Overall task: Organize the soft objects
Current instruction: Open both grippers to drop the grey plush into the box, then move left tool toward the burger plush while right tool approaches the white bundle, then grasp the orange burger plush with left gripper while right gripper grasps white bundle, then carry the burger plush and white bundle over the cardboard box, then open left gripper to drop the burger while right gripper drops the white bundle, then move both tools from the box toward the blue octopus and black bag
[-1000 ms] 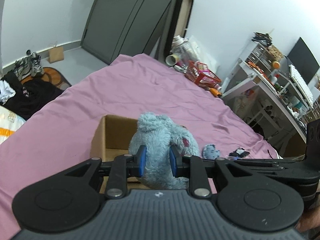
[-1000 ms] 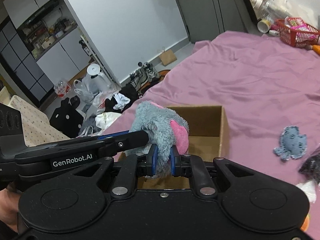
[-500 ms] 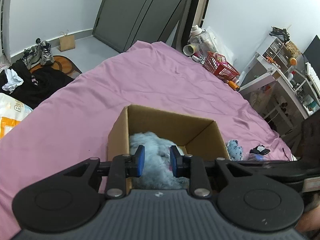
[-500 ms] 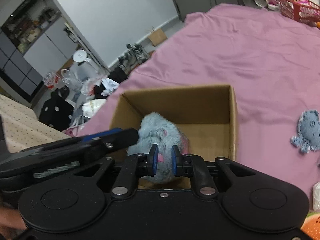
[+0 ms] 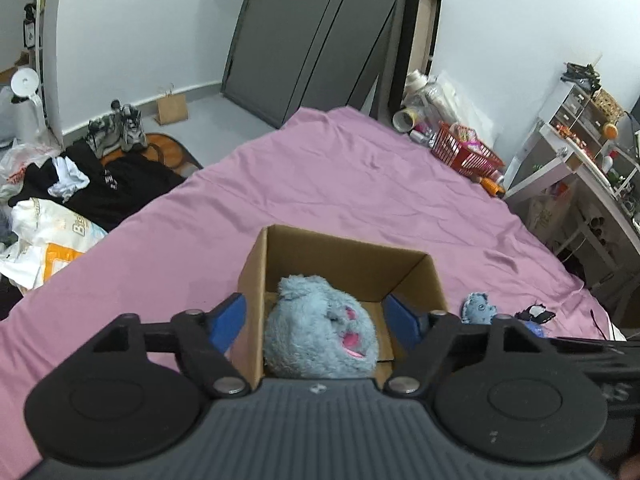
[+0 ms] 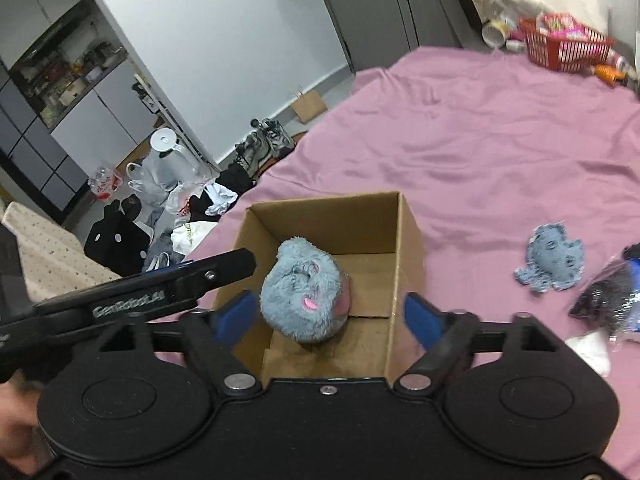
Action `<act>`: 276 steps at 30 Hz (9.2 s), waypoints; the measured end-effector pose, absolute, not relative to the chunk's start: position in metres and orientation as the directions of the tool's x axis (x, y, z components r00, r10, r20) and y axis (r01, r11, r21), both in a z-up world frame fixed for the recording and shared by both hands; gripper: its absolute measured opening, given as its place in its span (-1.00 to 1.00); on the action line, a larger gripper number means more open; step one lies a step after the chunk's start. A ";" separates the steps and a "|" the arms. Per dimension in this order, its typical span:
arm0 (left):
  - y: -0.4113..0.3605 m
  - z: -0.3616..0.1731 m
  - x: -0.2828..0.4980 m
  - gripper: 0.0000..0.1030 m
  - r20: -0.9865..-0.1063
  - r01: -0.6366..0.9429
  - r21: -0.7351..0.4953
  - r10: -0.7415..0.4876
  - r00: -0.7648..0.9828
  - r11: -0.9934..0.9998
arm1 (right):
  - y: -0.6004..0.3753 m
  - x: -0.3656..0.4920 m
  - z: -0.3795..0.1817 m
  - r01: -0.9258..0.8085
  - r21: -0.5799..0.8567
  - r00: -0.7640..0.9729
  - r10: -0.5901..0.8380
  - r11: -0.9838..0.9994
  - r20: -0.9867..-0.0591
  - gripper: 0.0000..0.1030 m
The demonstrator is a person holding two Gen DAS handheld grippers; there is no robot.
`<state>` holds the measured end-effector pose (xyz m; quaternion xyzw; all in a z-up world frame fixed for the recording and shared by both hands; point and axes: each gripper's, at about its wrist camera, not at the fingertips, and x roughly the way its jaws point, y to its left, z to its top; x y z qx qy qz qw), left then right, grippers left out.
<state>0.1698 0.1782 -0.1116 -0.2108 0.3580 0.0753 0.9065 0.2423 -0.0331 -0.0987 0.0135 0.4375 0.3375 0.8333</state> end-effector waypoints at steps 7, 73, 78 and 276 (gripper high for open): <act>0.149 -0.097 0.160 0.61 -0.673 -0.226 -0.291 -0.031 0.739 0.930 | -0.064 0.224 -0.087 -0.563 0.257 0.459 0.555 0.786 -0.693 0.96; -0.052 -0.168 0.228 0.62 -0.822 0.171 -0.298 -0.344 0.454 0.939 | -0.282 0.237 -0.162 -0.215 0.347 0.557 0.406 0.913 -0.725 0.85; -0.058 -0.183 0.236 0.51 -0.829 0.144 -0.310 -0.341 0.443 0.940 | -0.276 0.250 -0.169 -0.234 0.374 0.530 0.440 0.897 -0.725 0.68; 0.008 -0.090 0.197 0.99 -0.712 -0.058 -0.249 -0.142 0.688 0.967 | -0.299 0.203 -0.103 -0.217 0.304 0.722 0.363 0.927 -0.589 1.00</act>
